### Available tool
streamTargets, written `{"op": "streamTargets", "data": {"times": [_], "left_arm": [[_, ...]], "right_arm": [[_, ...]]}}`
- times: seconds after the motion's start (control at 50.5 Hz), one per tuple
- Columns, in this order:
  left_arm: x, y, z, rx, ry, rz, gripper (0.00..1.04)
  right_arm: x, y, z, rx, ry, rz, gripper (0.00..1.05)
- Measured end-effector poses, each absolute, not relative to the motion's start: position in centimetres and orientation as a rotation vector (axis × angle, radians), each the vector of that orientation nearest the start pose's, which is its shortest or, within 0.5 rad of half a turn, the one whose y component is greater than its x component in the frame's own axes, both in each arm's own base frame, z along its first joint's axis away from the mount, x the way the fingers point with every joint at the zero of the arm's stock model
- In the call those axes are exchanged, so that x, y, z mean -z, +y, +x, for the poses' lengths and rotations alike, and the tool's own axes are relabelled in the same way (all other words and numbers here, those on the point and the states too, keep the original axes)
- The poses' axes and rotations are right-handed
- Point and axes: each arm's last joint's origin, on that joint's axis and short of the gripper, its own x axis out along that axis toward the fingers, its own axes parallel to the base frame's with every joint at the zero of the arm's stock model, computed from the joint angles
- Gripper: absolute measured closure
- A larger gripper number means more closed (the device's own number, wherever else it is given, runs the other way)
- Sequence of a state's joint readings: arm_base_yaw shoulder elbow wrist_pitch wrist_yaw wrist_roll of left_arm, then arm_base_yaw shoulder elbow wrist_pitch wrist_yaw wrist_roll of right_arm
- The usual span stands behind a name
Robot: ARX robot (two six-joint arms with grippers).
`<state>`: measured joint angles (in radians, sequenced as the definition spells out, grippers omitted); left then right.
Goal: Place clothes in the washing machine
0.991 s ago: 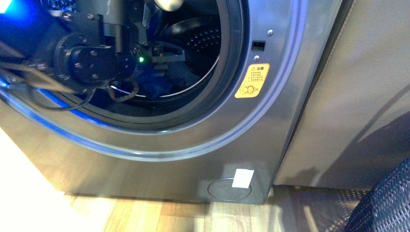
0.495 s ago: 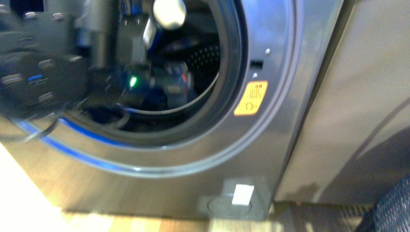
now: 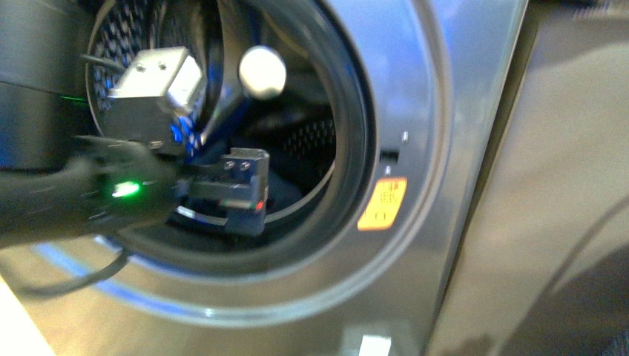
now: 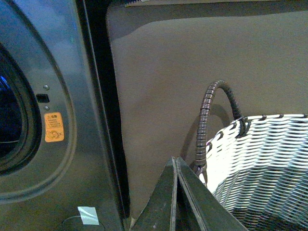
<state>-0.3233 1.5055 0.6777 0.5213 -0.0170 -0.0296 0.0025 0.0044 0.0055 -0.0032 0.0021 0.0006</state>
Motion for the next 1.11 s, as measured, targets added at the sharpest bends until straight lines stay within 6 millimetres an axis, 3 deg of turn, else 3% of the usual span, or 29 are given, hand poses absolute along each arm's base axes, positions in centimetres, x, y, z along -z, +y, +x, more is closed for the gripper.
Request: {"op": "streamTargets", "data": {"times": [0.277,0.396,0.674,0.852,0.931,1.07,1.11], "left_arm": [[-24.7,-9.0,25.5,0.321,0.197,0.012,0.07],[-27.4,-8.6,23.0,0.334,0.131,0.025,0.07],[-30.7,-7.3,18.8,0.343,0.017,0.001,0.07],[-31.5,-7.0,15.0,0.36,-0.049,-0.017,0.07],[-29.9,-6.2,12.6,0.113,-0.008,-0.005,0.25],[-26.9,-4.4,11.6,0.019,-0.008,-0.006,0.48],[-25.7,-3.9,11.5,0.016,0.0,-0.002,0.59]], "right_arm": [[-16.5,0.0,9.8,0.0,0.002,0.001,1.02],[-16.5,0.0,9.8,0.0,0.002,0.001,1.02],[-16.5,0.0,9.8,0.0,0.002,0.001,1.02],[-16.5,0.0,9.8,0.0,0.002,0.001,1.02],[-16.5,0.0,9.8,0.0,0.002,0.001,1.02],[-16.5,0.0,9.8,-0.001,0.002,0.001,1.02],[-16.5,0.0,9.8,-0.001,0.002,0.001,1.02]]}}
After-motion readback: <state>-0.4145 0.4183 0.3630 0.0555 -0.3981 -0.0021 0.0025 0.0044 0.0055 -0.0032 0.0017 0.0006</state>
